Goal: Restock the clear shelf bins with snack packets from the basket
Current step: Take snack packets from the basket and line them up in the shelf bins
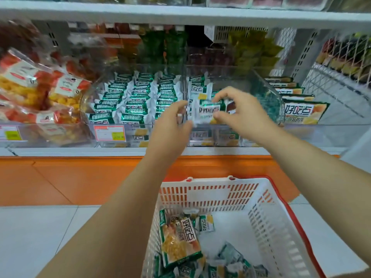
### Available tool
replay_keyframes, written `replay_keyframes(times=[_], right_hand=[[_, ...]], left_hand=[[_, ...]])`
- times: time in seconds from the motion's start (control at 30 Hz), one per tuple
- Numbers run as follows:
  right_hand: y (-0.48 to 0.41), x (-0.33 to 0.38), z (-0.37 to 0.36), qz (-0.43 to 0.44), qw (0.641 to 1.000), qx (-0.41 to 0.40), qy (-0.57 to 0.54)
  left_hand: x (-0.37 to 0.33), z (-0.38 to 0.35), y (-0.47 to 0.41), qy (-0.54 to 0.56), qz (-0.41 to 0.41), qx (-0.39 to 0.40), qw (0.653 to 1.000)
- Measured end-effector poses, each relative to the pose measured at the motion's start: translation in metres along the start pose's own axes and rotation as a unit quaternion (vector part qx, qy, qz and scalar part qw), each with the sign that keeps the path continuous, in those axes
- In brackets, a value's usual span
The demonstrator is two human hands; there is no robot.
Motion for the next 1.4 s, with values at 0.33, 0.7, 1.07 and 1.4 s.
replay_keyframes(times=[0.33, 0.7, 1.07, 1.4], right_hand=[[-0.117, -0.088, -0.032, -0.1, 0.991, -0.083, -0.012], [-0.129, -0.111, -0.048, -0.097, 0.988, 0.032, 0.118], [0.054, -0.049, -0.014, 0.122, 0.984, -0.13, 0.019], [0.241, -0.28, -0.107, -0.409, 0.86, 0.293, 0.085]], left_hand=[[0.032, -0.027, -0.012, -0.237, -0.003, 0.031, 0.971], [0.031, -0.031, -0.01, -0.243, 0.003, 0.046, 0.969], [-0.022, -0.056, 0.041, -0.207, -0.113, -0.125, 0.964], [0.12, -0.209, 0.162, -0.235, 0.146, 0.264, 0.924]])
Point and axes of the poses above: each hand's wrist, its own y-axis away from the middle knuckle, its own z-axis out of the back of the hand, x = y × z, the point moved 9 cm from there along -y, towards the middle knuckle, and after that the axes turned 15 degrees about -y, right-handed, at the moved point
